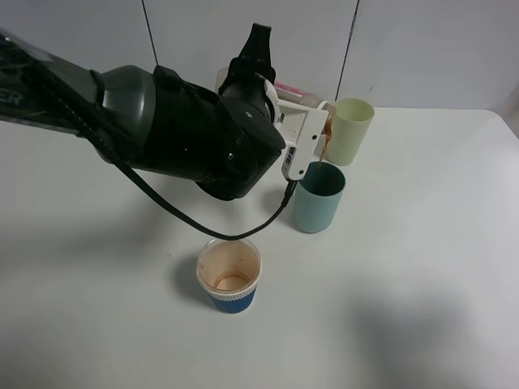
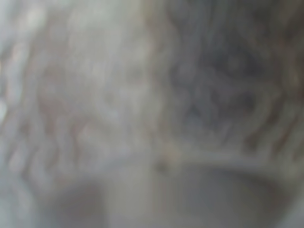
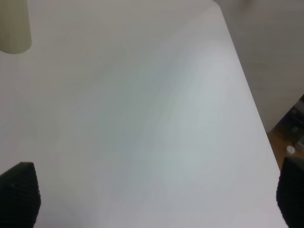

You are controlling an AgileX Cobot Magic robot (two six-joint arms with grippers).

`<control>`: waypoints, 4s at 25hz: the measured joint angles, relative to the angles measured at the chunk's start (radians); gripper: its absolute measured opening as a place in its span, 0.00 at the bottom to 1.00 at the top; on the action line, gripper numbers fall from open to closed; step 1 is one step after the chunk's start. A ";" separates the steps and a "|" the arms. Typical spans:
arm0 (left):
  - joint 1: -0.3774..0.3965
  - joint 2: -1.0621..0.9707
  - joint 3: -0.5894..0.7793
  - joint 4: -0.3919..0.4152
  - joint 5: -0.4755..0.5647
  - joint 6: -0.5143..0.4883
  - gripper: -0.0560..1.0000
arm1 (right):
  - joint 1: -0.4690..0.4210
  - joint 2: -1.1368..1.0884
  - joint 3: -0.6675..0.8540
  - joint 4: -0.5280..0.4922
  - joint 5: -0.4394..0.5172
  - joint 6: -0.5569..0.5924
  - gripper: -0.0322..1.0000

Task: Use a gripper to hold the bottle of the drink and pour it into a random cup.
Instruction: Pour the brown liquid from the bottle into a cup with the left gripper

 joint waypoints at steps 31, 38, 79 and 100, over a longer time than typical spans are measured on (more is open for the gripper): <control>0.000 0.000 0.000 0.016 0.043 0.019 0.38 | 0.000 0.000 0.000 0.000 0.000 0.000 0.99; 0.000 0.000 0.000 0.016 0.044 0.046 0.38 | 0.000 0.000 0.000 0.000 0.000 0.000 0.99; 0.000 0.000 0.000 0.017 0.054 0.164 0.38 | 0.000 0.000 0.000 0.000 0.000 0.000 0.99; -0.023 -0.001 0.000 0.017 0.054 0.179 0.38 | 0.000 0.000 0.000 0.000 0.000 0.000 0.99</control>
